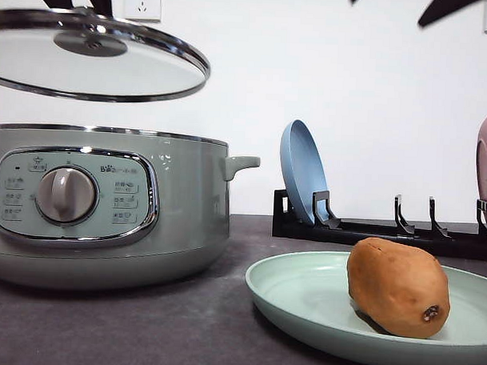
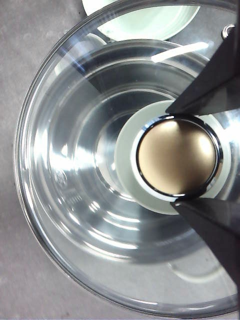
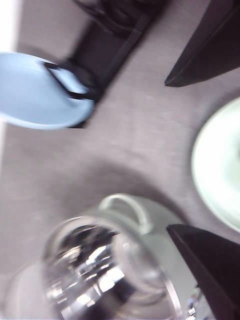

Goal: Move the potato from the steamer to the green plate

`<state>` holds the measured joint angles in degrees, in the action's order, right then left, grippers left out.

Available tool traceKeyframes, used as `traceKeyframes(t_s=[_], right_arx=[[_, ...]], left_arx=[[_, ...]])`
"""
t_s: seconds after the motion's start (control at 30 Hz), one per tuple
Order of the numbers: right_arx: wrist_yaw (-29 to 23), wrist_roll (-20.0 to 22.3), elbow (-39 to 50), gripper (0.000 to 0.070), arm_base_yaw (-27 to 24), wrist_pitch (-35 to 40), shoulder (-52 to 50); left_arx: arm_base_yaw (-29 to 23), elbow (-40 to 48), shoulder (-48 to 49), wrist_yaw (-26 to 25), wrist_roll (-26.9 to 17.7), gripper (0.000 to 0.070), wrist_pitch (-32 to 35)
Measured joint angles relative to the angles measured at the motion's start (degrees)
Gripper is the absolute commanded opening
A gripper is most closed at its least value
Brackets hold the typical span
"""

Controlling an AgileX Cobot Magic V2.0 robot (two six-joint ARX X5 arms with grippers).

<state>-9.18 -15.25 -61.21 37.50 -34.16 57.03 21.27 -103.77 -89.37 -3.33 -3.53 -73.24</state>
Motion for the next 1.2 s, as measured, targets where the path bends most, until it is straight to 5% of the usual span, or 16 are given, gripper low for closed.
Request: traceKeyframes(t_s=[1.2], right_arx=[[-1.52, 1.97, -1.42, 0.0553, -0.22, -3.40, -2.57]], left_arx=[[1.43, 0.00, -8.89, 0.12, -0.03, 0.0000, 1.66]])
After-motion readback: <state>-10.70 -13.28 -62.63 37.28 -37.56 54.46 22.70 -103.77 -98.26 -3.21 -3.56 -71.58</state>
